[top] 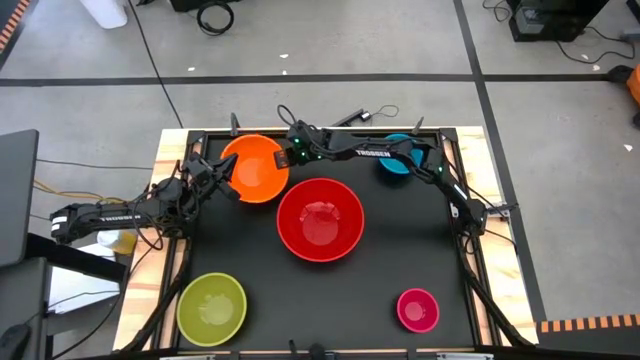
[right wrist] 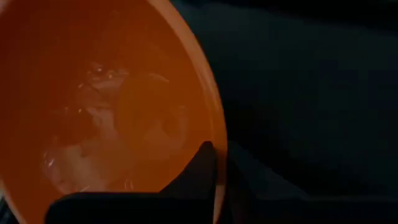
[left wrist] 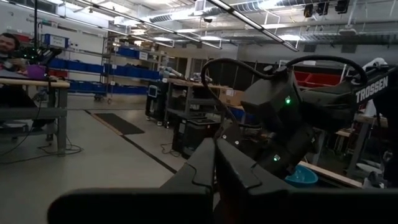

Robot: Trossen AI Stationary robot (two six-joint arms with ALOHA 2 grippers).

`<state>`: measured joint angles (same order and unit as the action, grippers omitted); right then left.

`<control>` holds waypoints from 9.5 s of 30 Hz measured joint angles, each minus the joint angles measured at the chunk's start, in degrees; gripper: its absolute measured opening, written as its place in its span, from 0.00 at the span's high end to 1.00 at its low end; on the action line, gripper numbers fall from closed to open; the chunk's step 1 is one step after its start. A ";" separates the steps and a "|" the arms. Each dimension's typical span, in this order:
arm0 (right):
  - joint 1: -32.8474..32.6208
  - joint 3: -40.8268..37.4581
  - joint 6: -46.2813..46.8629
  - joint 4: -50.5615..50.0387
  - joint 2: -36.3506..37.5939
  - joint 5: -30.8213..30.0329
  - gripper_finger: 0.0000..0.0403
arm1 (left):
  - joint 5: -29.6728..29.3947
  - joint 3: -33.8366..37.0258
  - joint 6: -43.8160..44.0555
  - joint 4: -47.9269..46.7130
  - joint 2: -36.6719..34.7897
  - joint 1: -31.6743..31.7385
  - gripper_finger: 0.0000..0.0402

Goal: Nest bowls inside each other
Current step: Stack the orange bowl on top of the red bowl, then stack the green bowl on top of the orange bowl

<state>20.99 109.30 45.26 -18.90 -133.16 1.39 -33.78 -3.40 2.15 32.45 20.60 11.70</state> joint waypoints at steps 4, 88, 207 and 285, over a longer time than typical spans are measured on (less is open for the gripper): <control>-0.02 0.00 -3.73 2.60 0.94 -0.96 0.95 | -0.02 0.00 -0.45 0.17 0.02 0.00 0.95; -21.62 -36.16 -37.03 -4.28 40.61 -26.60 0.70 | 18.79 -0.27 9.37 0.59 10.10 -0.91 0.86; -44.28 9.01 -103.61 39.27 -18.97 -13.76 0.69 | 42.73 -55.41 57.46 -64.74 68.66 -59.13 0.64; -44.15 8.92 -77.30 14.43 -11.17 -16.70 0.59 | 29.03 -72.54 57.19 -93.29 79.54 -61.86 0.64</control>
<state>-23.16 118.21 -32.03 -4.47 -144.33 -15.31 -4.75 -75.94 59.34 -60.84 100.14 -50.16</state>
